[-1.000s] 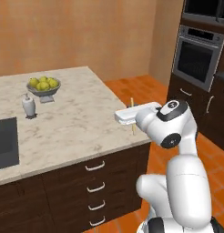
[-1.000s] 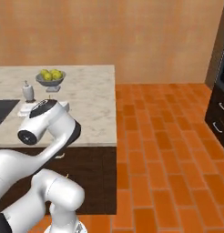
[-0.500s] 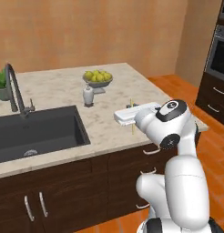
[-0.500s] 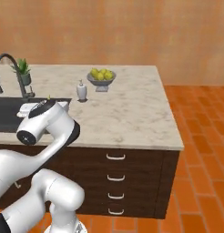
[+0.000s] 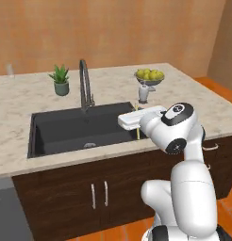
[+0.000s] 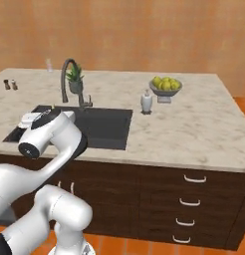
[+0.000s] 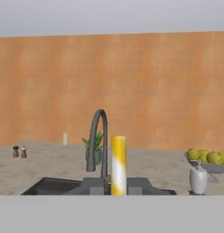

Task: Take a straw from the drawer in front and place it inside the glass cup on the dining counter.

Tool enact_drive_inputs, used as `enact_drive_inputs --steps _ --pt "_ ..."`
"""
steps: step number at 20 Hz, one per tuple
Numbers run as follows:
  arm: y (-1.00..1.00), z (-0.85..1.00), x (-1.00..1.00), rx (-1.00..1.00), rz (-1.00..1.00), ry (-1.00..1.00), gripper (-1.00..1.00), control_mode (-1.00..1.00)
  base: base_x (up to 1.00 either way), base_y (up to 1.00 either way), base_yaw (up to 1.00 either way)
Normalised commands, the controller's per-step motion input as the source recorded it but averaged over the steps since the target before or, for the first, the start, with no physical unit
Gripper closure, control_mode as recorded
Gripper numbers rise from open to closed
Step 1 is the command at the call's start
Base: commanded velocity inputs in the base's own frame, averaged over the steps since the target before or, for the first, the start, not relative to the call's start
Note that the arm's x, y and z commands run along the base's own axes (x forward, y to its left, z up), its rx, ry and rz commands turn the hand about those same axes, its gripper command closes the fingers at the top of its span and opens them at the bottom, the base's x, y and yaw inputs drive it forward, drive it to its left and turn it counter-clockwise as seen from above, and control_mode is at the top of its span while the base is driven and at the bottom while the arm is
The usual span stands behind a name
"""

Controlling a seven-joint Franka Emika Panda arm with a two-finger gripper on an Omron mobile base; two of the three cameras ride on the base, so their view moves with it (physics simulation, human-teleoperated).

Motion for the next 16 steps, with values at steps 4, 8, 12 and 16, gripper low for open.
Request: enact_drive_inputs --steps 4,8,12,16 --pt "0.0 0.0 0.0 0.0 0.0 0.0 1.0 1.0 -0.01 1.0 0.12" --pt "0.0 0.0 0.0 0.0 0.0 0.0 1.0 1.0 0.0 1.0 0.11" --pt "0.0 0.0 0.0 0.0 0.0 0.0 1.0 1.0 0.0 1.0 0.09" --pt "0.0 0.0 0.0 0.0 0.0 0.0 1.0 1.0 0.0 1.0 0.03"
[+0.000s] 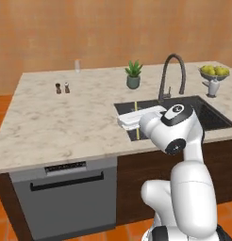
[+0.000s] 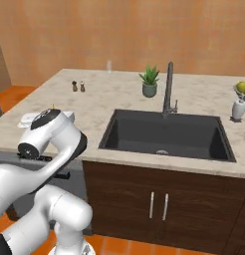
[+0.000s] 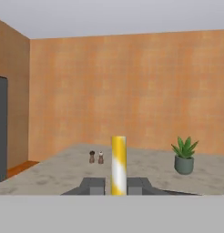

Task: Take a straw from the drawer in front and place it inside the glass cup on the dining counter.

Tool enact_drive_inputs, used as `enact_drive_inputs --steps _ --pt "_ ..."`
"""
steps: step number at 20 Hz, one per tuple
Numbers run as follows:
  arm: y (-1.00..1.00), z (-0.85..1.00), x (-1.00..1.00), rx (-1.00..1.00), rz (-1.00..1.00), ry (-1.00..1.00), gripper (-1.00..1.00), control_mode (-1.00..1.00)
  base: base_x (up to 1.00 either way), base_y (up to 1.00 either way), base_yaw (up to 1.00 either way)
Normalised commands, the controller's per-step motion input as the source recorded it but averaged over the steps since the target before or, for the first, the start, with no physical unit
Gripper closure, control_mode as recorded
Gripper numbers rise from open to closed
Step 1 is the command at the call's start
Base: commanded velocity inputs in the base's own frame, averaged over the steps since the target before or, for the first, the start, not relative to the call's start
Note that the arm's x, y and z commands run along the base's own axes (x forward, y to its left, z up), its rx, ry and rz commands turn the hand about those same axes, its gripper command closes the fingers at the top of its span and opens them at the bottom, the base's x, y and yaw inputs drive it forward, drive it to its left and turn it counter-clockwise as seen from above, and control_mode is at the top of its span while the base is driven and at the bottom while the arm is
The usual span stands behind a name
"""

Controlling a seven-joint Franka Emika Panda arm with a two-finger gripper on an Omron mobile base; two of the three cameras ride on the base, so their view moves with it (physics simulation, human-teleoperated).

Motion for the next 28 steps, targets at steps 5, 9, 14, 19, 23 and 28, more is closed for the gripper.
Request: enact_drive_inputs --steps 5,9,14,19,23,28 --pt "0.0 0.0 0.0 0.0 0.0 0.0 1.0 1.0 0.0 1.0 0.0" --pt "0.0 0.0 0.0 0.0 0.0 0.0 1.0 1.0 0.0 1.0 0.0" --pt "0.0 0.0 0.0 0.0 0.0 0.0 1.0 1.0 0.0 1.0 0.0" --pt "0.0 0.0 0.0 0.0 0.0 0.0 1.0 1.0 0.0 1.0 0.0" --pt "0.0 0.0 0.0 0.0 0.0 0.0 1.0 1.0 0.0 1.0 0.0" --pt "0.0 0.0 0.0 0.0 0.0 0.0 1.0 1.0 0.29 1.0 0.0"
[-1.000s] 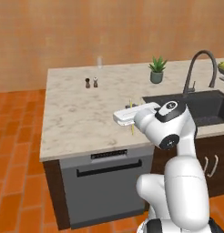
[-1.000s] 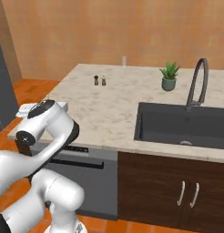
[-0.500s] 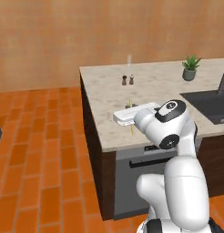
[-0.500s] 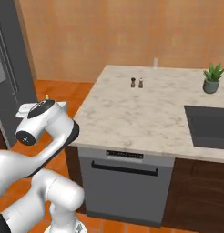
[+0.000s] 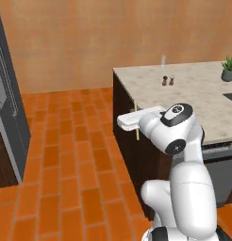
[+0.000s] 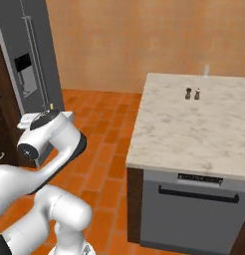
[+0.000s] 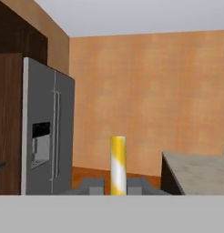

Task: Take a straw from the drawer in front and place it inside the glass cup on the dining counter.

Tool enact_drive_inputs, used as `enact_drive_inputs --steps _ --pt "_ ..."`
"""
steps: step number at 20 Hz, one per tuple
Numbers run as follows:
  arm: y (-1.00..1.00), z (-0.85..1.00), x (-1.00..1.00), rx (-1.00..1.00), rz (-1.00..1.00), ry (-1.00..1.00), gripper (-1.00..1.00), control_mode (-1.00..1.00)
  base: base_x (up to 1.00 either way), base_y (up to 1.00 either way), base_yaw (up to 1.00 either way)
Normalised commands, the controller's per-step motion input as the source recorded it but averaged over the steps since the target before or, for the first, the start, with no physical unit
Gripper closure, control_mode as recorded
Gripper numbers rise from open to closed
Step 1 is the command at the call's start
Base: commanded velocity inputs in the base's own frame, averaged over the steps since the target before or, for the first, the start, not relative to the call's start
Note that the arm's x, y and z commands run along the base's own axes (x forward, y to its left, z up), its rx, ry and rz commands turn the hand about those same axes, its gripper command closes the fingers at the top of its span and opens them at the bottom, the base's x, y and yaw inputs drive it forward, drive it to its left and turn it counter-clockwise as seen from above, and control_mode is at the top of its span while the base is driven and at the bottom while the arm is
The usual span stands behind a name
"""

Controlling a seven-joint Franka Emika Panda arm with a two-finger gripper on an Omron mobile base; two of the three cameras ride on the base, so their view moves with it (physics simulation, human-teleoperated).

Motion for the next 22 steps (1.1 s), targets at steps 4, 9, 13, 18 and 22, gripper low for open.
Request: enact_drive_inputs --steps 4,9,13,18,22 --pt "0.0 0.0 0.0 0.0 0.0 0.0 1.0 1.0 0.94 1.0 -0.02" --pt "0.0 0.0 0.0 0.0 0.0 0.0 1.0 1.0 1.0 0.74 -0.07" --pt "0.0 0.0 0.0 0.0 0.0 0.0 1.0 1.0 1.0 0.34 -0.04" --pt "0.0 0.0 0.0 0.0 0.0 0.0 1.0 1.0 1.0 0.0 -0.08" --pt "0.0 0.0 0.0 0.0 0.0 0.0 1.0 1.0 1.0 0.0 -0.1"
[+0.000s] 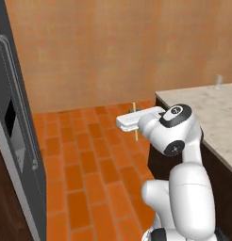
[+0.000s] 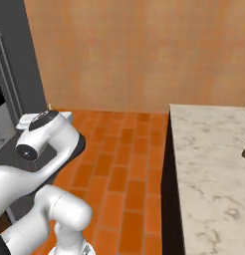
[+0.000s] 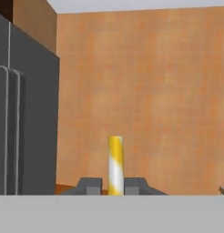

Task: Take a straw from the drawer in front and place it inside the glass cup on the dining counter.

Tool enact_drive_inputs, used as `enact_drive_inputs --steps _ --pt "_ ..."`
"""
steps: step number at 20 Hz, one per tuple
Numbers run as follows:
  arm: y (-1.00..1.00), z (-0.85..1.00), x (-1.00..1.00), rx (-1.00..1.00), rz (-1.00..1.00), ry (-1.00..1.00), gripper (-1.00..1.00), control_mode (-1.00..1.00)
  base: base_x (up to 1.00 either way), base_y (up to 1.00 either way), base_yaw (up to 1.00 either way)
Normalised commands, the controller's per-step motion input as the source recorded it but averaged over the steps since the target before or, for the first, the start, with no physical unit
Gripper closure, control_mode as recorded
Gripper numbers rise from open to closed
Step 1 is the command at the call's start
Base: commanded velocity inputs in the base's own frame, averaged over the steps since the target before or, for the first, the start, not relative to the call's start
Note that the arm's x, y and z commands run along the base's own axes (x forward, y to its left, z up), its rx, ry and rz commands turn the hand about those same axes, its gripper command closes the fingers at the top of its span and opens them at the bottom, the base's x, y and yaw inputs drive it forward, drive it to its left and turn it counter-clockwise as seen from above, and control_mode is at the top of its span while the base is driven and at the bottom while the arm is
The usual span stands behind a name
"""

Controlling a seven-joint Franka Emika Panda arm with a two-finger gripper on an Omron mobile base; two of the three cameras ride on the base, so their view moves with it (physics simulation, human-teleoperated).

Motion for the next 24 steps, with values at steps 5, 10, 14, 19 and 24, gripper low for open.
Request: enact_drive_inputs --steps 5,10,14,19,24 --pt "0.0 0.0 0.0 0.0 0.0 0.0 1.0 1.0 1.0 0.07 -0.11" --pt "0.0 0.0 0.0 0.0 0.0 0.0 1.0 1.0 1.0 0.13 -0.11" --pt "0.0 0.0 0.0 0.0 0.0 0.0 1.0 1.0 1.0 0.12 -0.12" --pt "0.0 0.0 0.0 0.0 0.0 0.0 1.0 1.0 1.0 0.22 -0.12" --pt "0.0 0.0 0.0 0.0 0.0 0.0 1.0 1.0 1.0 0.16 -0.14"
